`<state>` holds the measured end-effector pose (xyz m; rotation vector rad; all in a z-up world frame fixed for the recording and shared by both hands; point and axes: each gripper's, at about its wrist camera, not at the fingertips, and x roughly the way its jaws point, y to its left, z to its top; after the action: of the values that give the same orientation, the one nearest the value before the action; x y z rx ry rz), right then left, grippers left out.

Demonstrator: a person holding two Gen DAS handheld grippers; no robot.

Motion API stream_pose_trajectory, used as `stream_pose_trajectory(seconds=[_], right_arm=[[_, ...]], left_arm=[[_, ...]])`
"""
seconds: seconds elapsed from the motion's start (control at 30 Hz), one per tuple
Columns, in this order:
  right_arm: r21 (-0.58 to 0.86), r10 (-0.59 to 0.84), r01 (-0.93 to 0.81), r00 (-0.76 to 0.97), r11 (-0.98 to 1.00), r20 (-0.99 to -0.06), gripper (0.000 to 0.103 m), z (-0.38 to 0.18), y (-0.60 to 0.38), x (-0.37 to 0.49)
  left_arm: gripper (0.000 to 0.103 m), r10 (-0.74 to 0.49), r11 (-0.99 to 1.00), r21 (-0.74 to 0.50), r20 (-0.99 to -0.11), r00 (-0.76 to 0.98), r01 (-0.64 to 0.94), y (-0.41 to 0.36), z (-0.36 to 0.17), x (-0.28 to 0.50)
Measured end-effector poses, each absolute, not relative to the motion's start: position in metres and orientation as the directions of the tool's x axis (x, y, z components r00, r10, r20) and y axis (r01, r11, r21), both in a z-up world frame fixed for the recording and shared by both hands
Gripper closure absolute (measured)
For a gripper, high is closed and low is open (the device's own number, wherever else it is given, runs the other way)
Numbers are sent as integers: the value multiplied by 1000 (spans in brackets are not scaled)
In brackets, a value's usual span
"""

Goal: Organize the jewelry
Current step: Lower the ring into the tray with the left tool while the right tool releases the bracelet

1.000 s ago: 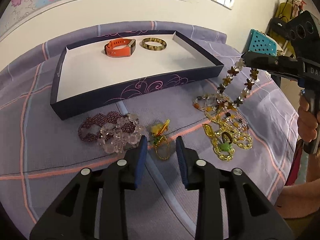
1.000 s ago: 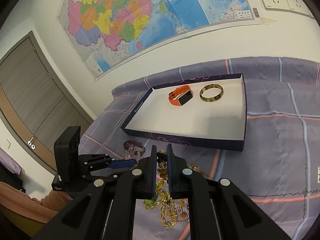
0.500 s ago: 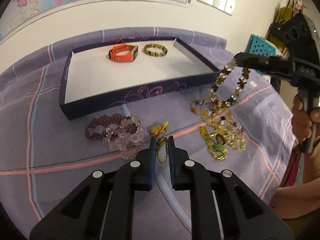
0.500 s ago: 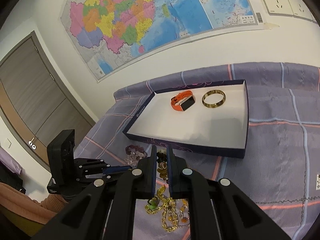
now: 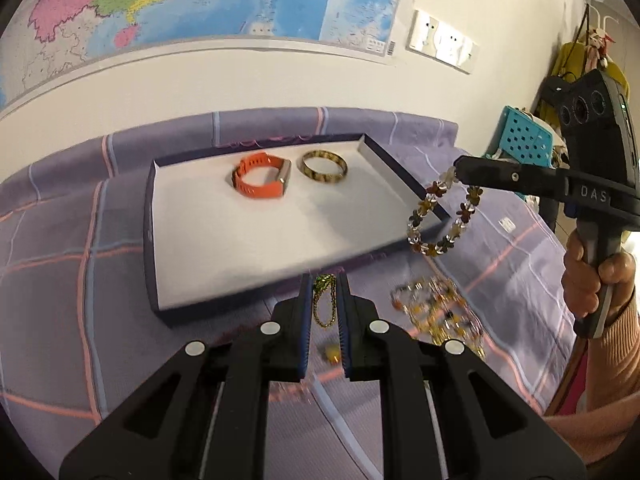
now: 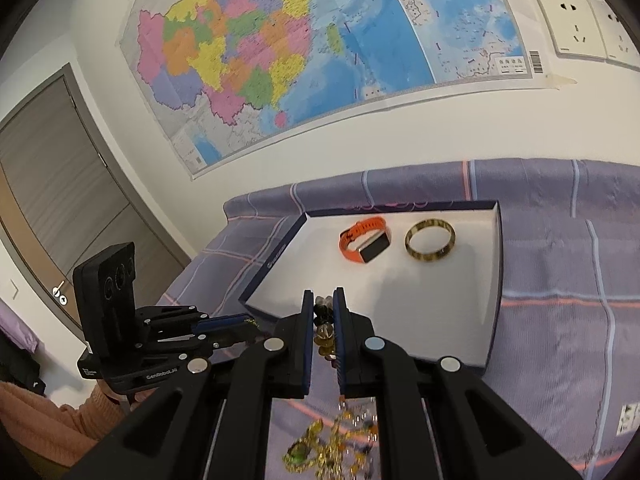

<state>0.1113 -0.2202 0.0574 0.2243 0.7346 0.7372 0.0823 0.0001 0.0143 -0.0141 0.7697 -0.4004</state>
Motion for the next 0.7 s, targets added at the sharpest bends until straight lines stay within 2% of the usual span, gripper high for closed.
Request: stream_pose_trajectory(seconds=[0.7], right_arm=[[477,676,-481,480,736,-559,95,29,-186,189]], left_arm=[[91,-264,959,-130,-725,637,251,-2,1,169]])
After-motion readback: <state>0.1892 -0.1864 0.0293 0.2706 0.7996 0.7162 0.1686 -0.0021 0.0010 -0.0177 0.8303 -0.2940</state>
